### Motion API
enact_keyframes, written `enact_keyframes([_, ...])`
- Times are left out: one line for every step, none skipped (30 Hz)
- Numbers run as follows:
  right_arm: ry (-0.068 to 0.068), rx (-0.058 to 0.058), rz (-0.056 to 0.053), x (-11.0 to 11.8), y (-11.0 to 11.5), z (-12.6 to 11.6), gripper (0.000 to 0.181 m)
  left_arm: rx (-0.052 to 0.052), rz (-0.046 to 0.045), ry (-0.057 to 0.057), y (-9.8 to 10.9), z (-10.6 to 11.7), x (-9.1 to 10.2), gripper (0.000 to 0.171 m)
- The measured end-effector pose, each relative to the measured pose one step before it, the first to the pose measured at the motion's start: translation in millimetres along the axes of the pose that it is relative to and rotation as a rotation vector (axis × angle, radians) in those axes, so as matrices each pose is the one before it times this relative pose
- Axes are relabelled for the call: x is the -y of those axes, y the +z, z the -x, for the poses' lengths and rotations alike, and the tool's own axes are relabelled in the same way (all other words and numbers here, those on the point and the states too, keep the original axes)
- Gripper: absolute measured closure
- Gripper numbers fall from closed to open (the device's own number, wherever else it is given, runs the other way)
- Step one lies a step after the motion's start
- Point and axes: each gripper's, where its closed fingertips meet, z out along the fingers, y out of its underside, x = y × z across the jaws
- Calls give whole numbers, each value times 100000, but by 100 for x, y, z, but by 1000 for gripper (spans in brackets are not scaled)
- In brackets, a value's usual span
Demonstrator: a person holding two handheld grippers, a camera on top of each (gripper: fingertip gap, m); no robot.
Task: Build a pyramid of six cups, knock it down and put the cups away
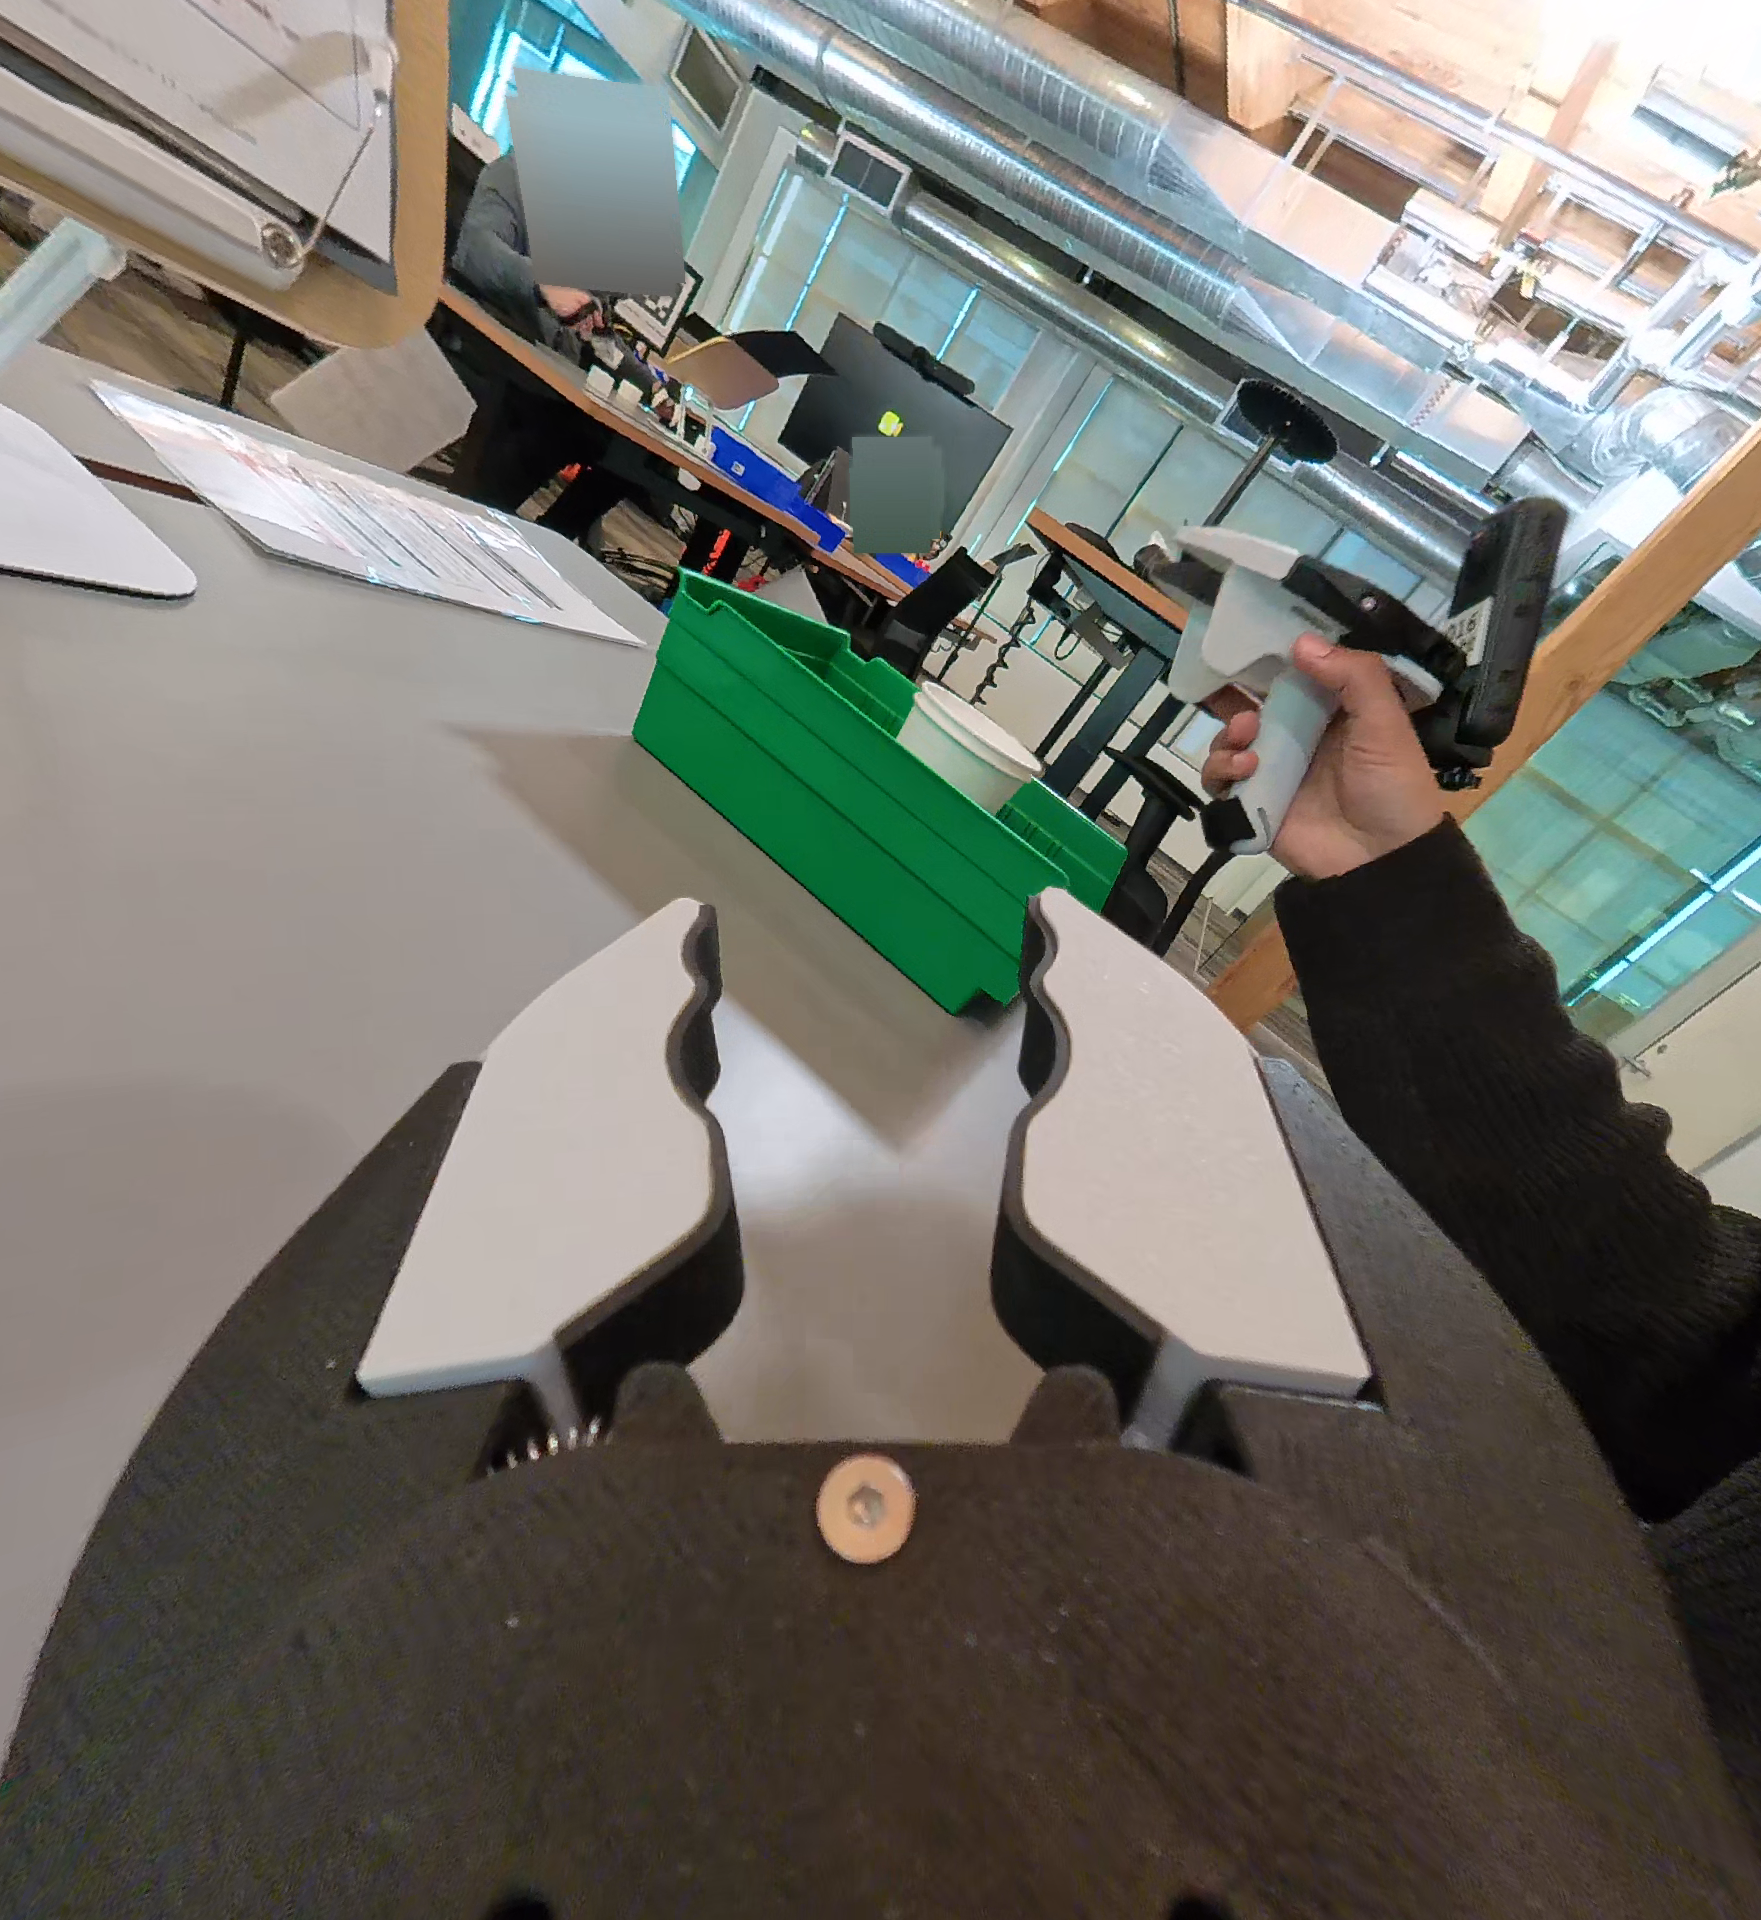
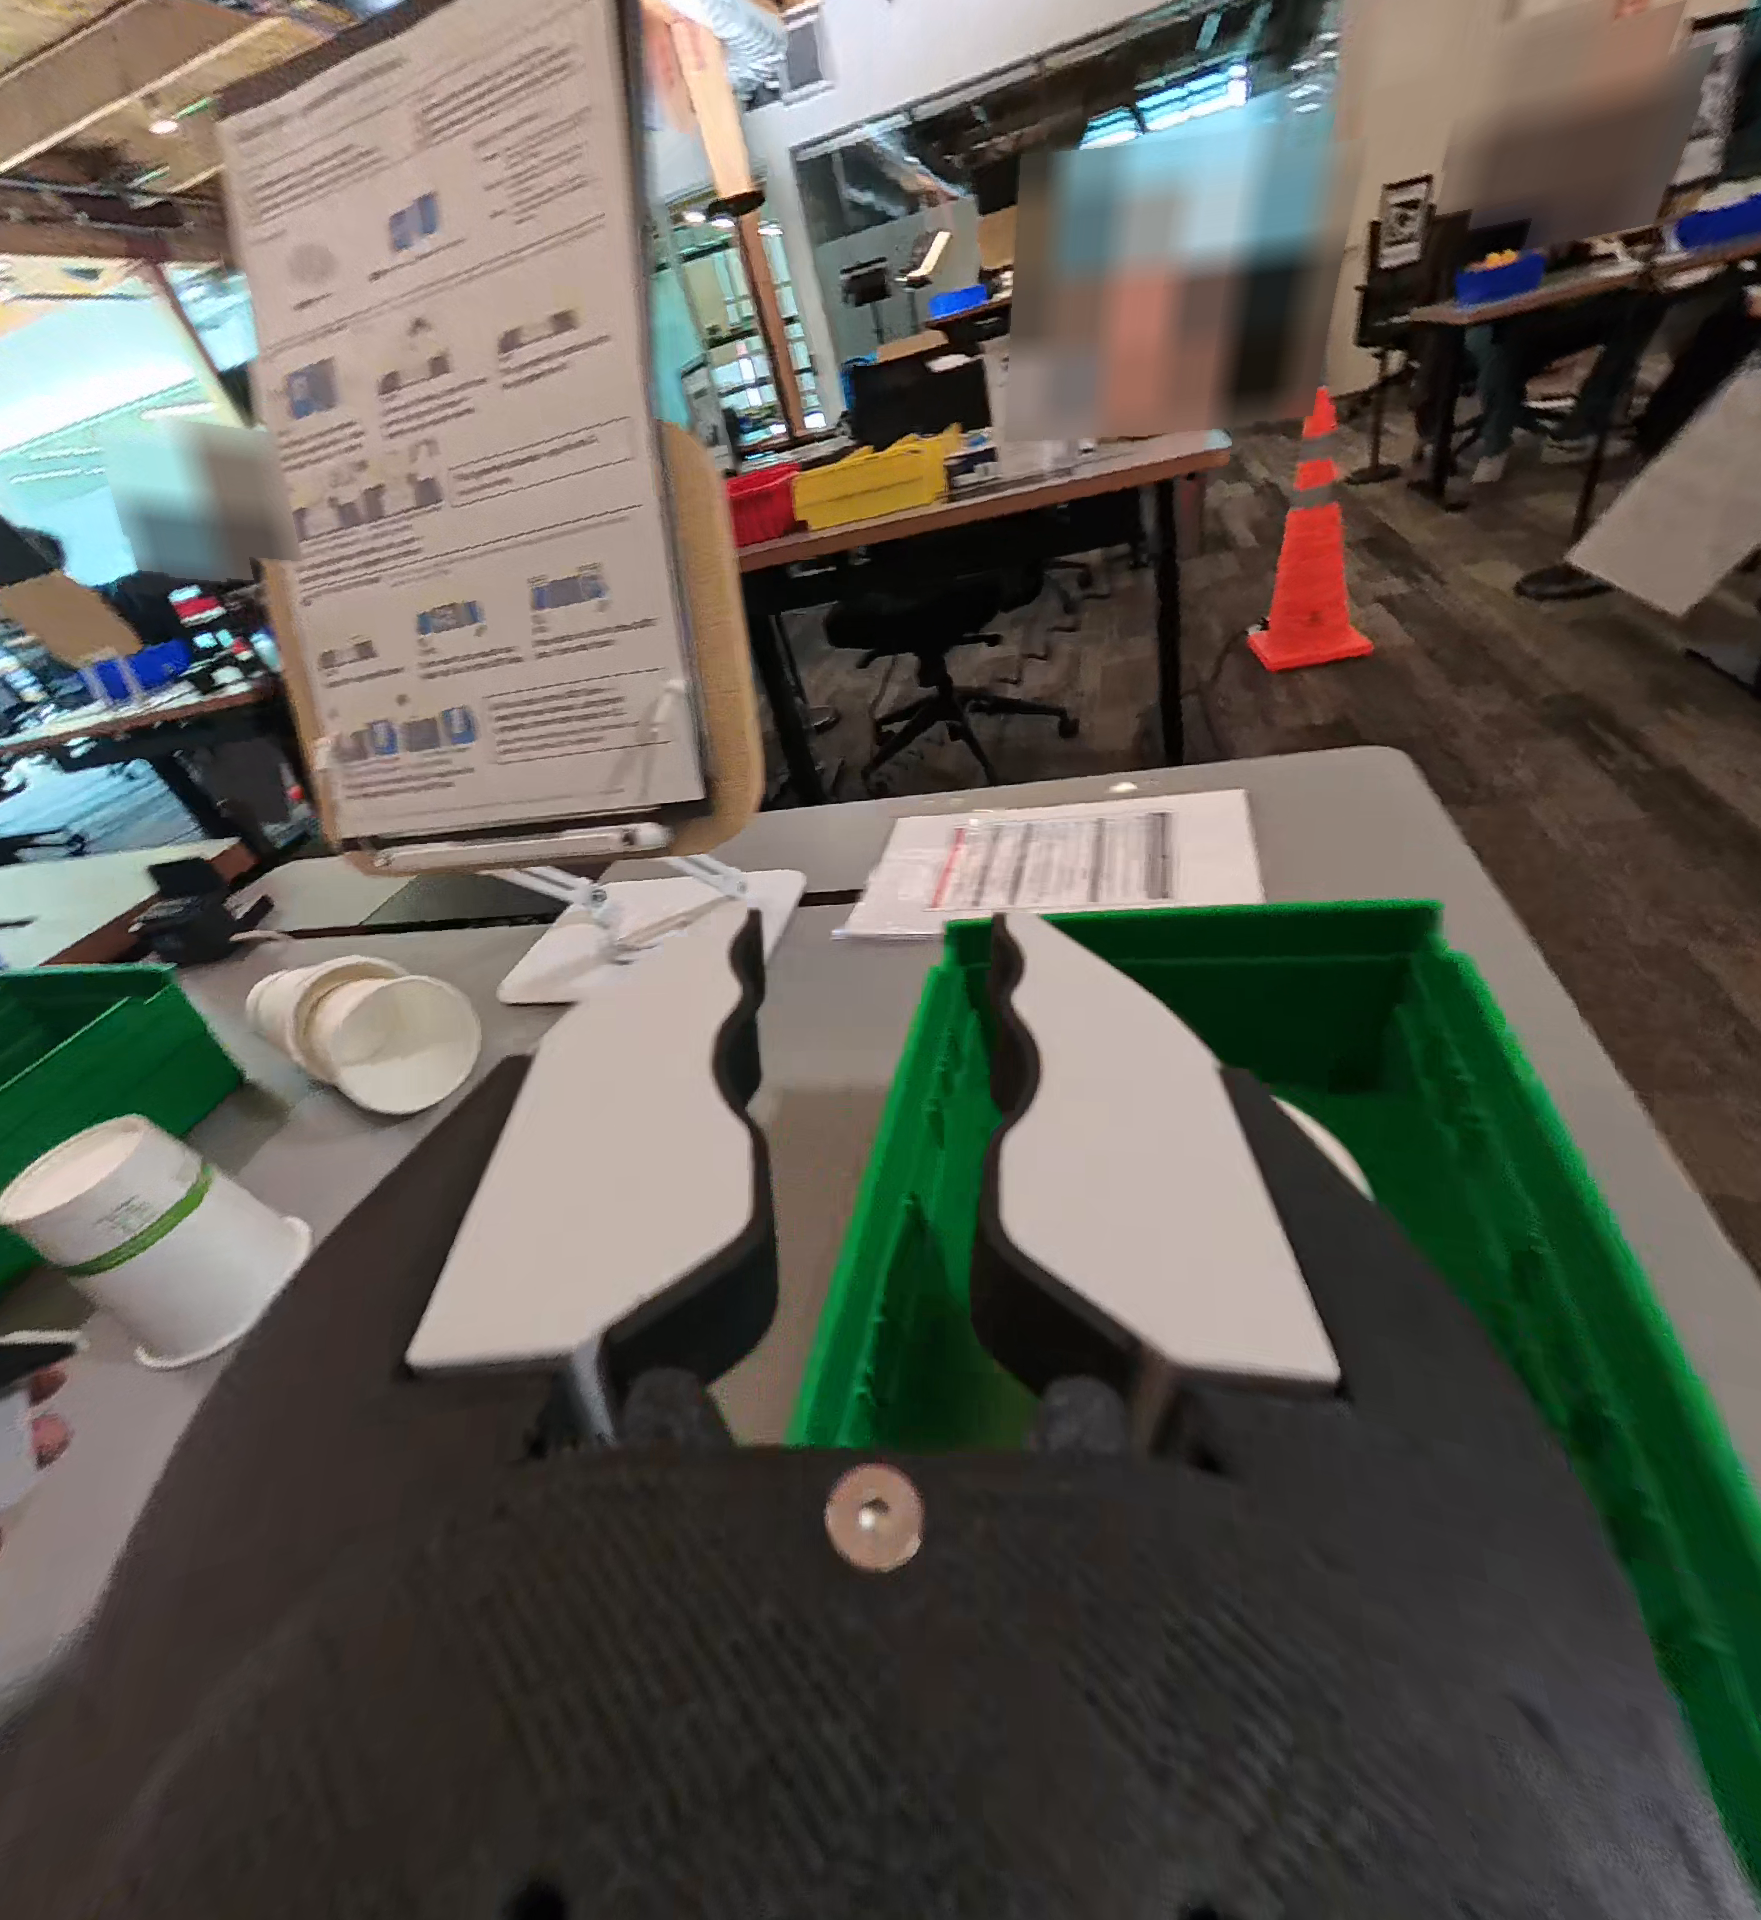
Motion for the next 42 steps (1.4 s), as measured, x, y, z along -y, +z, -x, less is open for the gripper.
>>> enact_keyframes([-1918, 3787, 17, -304, 358, 1726, 139, 974, -19, 300, -3, 225, 17, 115])
enact_keyframes([-1683, 4431, 77, -465, 495, 1955, 138, 1219, -340, 1010, -35, 215, 100, 115])
enact_keyframes([-1243, 4758, 339, -679, 655, 2093, 137, 1361, -518, 1833, -73, 204, 179, 115])
enact_keyframes([-893, 4759, 764, -921, 799, 2143, 136, 2021, -812, 2893, -124, 255, 301, 115])
enact_keyframes([-627, 4490, 997, -1170, 901, 2135, 135, 3546, -1502, 4449, -208, 424, 483, 115])
enact_keyframes([-311, 4037, 1145, -1389, 981, 2043, 134, 6068, -2463, 6143, -321, 766, 684, 115])
enact_keyframes([-122, 3733, 1494, -1575, 995, 1892, 133, 9392, -3213, 7816, -462, 1271, 884, 115])
enact_keyframes([-186, 3505, 1780, -1712, 941, 1712, 133, 12520, -3697, 9194, -571, 1819, 1015, 114])
enact_keyframes([-336, 2802, 2082, -1771, 857, 1418, 132, 13860, -3799, 9555, -574, 2169, 1065, 111])
enact_keyframes([-396, 1977, 2672, -1750, 715, 1097, 131, 13143, -3312, 8690, -439, 2242, 955, 107])
enact_keyframes([-349, 1734, 3456, -1615, 601, 855, 131, 9608, -1460, 7573, -134, 1885, 579, 105])
enact_keyframes([-606, 1883, 4460, -1360, 496, 647, 129, 5092, 1025, 6357, 189, 1283, 63, 103])
enact_keyframes([-902, 887, 5249, -1078, 358, 293, 127, 2722, 3518, 5182, 413, 875, -507, 101])
enact_keyframes([-669, -298, 4344, -695, 191, -63, 127, 991, 4868, 3700, 556, 521, -891, 96])
enact_keyframes([38, -356, 1945, -302, 10, -195, 127, -416, 5619, 1988, 639, 222, -1125, 91])
enact_keyframes([1132, -274, -312, -35, -155, -271, 127, -1979, 5546, 69, 647, -72, -1098, 86])
enact_keyframes([2244, -172, -1382, 106, -247, -328, 128, -3232, 4530, -1468, 600, -276, -850, 82])
enact_keyframes([3039, 442, -1635, 157, -288, -277, 129, -3537, 3292, -1717, 531, -322, -548, 81])
enact_keyframes([3442, 1061, -1485, 128, -275, -218, 130, -2037, 2677, -994, 474, -116, -417, 81])
enact_keyframes([3457, 1043, -1144, 81, -242, -206, 130, -605, 2489, 4, 440, 112, -392, 82])
enact_keyframes([3163, 804, -741, -16, -214, -237, 131, 31, 2009, 627, 411, 202, -350, 83])
enact_keyframes([2698, 753, -225, -112, -174, -208, 131, -419, 1290, 845, 336, 138, -263, 86])
enact_keyframes([2289, 467, 209, -185, -144, -217, 132, 120, 581, 409, 243, 217, -110, 94])
enact_keyframes([2072, 76, 438, -234, -120, -220, 132, 254, -72, -39, 176, 246, 71, 98])
enact_keyframes([1905, 231, 344, -222, -98, -134, 132, -1145, 380, -436, 140, 7, 89, 98])
enact_keyframes([1601, 691, 115, -167, -76, 10, 132, -1362, -475, -1250, 63, -46, 262, 98])
enact_keyframes([1117, 732, 223, -171, -52, 77, 132, -911, -2276, -2562, -72, -26, 521, 98])
enact_keyframes([492, 473, 454, -167, -5, 100, 132, -1605, -4092, -3977, -212, -145, 750, 98])
enact_keyframes([-89, 339, 555, -177, 23, 120, 132, -4149, -5715, -5239, -293, -505, 979, 99])
enact_keyframes([-349, 241, 495, -146, 48, 146, 132, -6088, -6433, -7004, -370, -770, 1091, 99])
enact_keyframes([-229, 370, 319, -113, 64, 200, 132, -6974, -6507, -9030, -366, -903, 1082, 99])
enact_keyframes([265, 934, 139, -87, 98, 316, 131, -8215, -6077, -11211, -357, -1066, 956, 98])
enact_keyframes([1027, 1519, -32, -62, 119, 423, 131, -10040, -5144, -13130, -325, -1309, 742, 99])
enact_keyframes([1962, 1572, -23, -87, 150, 441, 131, -9208, -3679, -13950, -243, -1188, 460, 99])
enact_keyframes([2890, 1409, 364, -189, 188, 412, 130, -6515, -2994, -14194, -157, -836, 217, 99])
enact_keyframes([3738, 625, 917, -343, 238, 239, 130, -6370, -2912, -13563, -117, -774, 104, 99])
enact_keyframes([4884, -195, 575, -421, 312, 103, 131, -6270, -2119, -10759, -70, -754, -68, 99])
enact_keyframes([5792, 1339, 196, -432, 389, 272, 130, -4823, -1062, -7478, -16, -577, -270, 99])
enact_keyframes([6606, 4280, 349, -442, 421, 672, 128, -3262, 44, -5093, 37, -389, -442, 99])
enact_keyframes([7006, 6346, 329, -416, 426, 948, 128, -2425, -179, -3849, 52, -290, -420, 99])
enact_keyframes([6863, 7010, -17, -379, 437, 1032, 128, -2468, -176, -3551, 47, -321, -391, 99])
enact_keyframes([6057, 6739, -386, -357, 429, 964, 128, -2131, 254, -3052, 47, -267, -413, 99])
